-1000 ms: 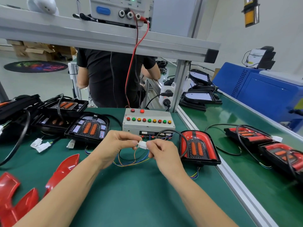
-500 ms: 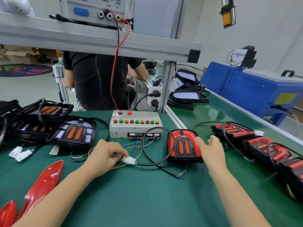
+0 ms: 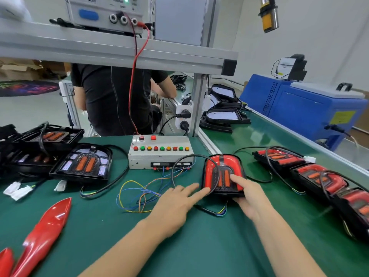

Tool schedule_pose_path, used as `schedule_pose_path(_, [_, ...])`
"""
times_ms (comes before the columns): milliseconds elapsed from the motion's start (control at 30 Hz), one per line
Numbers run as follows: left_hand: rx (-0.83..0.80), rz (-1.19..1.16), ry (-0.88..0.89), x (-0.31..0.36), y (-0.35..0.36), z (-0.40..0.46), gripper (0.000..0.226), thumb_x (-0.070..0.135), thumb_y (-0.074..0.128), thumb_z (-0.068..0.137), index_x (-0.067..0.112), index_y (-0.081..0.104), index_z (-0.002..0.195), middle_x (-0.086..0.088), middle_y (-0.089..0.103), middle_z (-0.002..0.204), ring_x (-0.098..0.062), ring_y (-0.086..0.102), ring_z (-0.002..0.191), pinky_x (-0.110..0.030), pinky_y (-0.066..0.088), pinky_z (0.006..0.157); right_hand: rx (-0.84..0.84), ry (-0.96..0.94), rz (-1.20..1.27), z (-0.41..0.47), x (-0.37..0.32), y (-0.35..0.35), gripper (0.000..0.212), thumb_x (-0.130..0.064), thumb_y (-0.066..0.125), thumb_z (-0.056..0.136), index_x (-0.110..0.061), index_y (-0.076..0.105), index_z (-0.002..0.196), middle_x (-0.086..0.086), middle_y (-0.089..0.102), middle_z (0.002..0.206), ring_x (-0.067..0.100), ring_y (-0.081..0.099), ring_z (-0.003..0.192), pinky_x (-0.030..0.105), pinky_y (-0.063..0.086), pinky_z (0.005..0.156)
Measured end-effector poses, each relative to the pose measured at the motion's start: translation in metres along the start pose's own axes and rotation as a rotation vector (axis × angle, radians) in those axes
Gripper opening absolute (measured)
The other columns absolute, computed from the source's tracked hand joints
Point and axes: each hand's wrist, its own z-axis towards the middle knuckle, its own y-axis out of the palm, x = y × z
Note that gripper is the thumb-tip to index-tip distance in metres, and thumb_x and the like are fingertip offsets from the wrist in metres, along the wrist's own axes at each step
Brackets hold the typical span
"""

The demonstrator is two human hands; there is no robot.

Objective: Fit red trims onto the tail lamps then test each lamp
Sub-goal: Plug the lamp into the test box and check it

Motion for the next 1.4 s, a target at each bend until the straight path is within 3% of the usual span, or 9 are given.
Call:
schedule_pose_path(167, [-0.042,0.076,0.036,-0.016,-0.003,-0.002,0.079,-0.002,0.030,0.080,0.044,0.027,0.144,0.013,0.035,0.149,-0.020,0.042,0.112,-0.032,0.024,0.087,0.117,-0.116,0.155,0.001,-0.002,-0.005,0.008,-0.005,0.060,0.091,-0.008,0.064,0.097,0.003,0.073,0.078,0.016,0.068,0.069,0.031,0.051,0.065])
schedule_pose_path(367, [-0.251,-0.137,-0.046,-0.029,-0.023,-0.001,0.066,-0.001,0.038,0.081,0.039,0.050,0.133,0.020,0.042,0.143,-0.005,0.031,0.133,-0.037,-0.003,0.111,0.157,-0.225,0.285,0.002,-0.006,0.004,0.023,-0.008,0.060,0.091,-0.006,0.064,0.113,0.008,0.070,0.093,0.018,0.067,0.076,0.033,0.055,0.073])
schedule_pose_path(500, [-0.168,-0.355,-0.113,-0.031,-0.041,0.001,0.058,0.034,0.038,0.069,0.037,0.056,0.125,0.023,0.051,0.132,0.002,0.041,0.118,-0.025,0.003,0.109,0.267,-0.313,0.204,0.003,-0.011,0.005,0.018,-0.011,0.065,0.088,-0.011,0.065,0.106,0.009,0.071,0.101,0.023,0.067,0.089,0.038,0.053,0.088])
schedule_pose_path(600, [0.007,-0.224,-0.115,-0.020,-0.036,0.005,0.068,0.054,0.043,0.078,0.034,0.033,0.143,0.017,0.034,0.148,-0.001,0.035,0.127,-0.029,0.008,0.110,0.310,-0.364,0.144,0.002,-0.010,0.005,0.010,-0.013,0.067,0.087,-0.020,0.062,0.093,0.002,0.069,0.093,0.012,0.066,0.077,0.027,0.053,0.073])
schedule_pose_path(700, [0.009,-0.102,-0.039,0.010,-0.024,0.015,0.075,0.026,0.049,0.092,0.029,0.002,0.151,0.008,0.021,0.155,-0.019,0.042,0.127,-0.036,0.028,0.100,0.259,-0.352,0.139,0.002,-0.009,0.009,0.010,-0.009,0.066,0.087,-0.018,0.063,0.089,0.001,0.070,0.085,0.007,0.067,0.065,0.020,0.053,0.059])
schedule_pose_path(800, [-0.028,-0.063,-0.031,0.016,-0.013,0.020,0.081,-0.004,0.037,0.086,0.031,0.006,0.152,-0.001,0.040,0.135,-0.032,0.053,0.103,-0.039,0.036,0.071,0.286,-0.361,0.157,-0.001,-0.011,0.007,0.012,-0.009,0.066,0.087,-0.013,0.065,0.098,0.003,0.070,0.090,0.013,0.067,0.074,0.028,0.055,0.072])
schedule_pose_path(900, [-0.073,-0.220,-0.140,0.001,-0.008,0.016,0.067,0.005,0.036,0.089,0.031,0.019,0.149,0.001,0.058,0.118,-0.030,0.053,0.106,-0.038,0.043,0.083,0.263,-0.386,0.254,-0.004,-0.020,-0.001,0.013,-0.009,0.062,0.089,-0.014,0.065,0.101,0.003,0.071,0.091,0.015,0.068,0.080,0.034,0.055,0.081])
schedule_pose_path(1200, [-0.176,-0.199,0.057,0.011,-0.015,0.017,0.049,0.009,0.044,0.089,0.025,0.051,0.135,-0.005,0.056,0.125,-0.025,0.046,0.120,-0.034,0.038,0.098,-0.083,-0.210,0.129,-0.011,0.008,0.023,0.014,-0.018,0.059,0.093,-0.009,0.068,0.098,0.006,0.076,0.082,0.014,0.071,0.066,0.022,0.054,0.055])
schedule_pose_path(1400, [0.122,-0.930,-0.212,-0.023,-0.040,-0.009,0.038,-0.007,0.051,0.083,0.021,0.075,0.094,0.010,0.070,0.095,0.002,0.063,0.090,-0.017,0.047,0.084,-0.094,-0.190,0.068,-0.012,0.032,0.018,0.035,-0.035,0.044,0.102,-0.020,0.075,0.096,0.006,0.076,0.098,0.015,0.073,0.083,0.036,0.051,0.078])
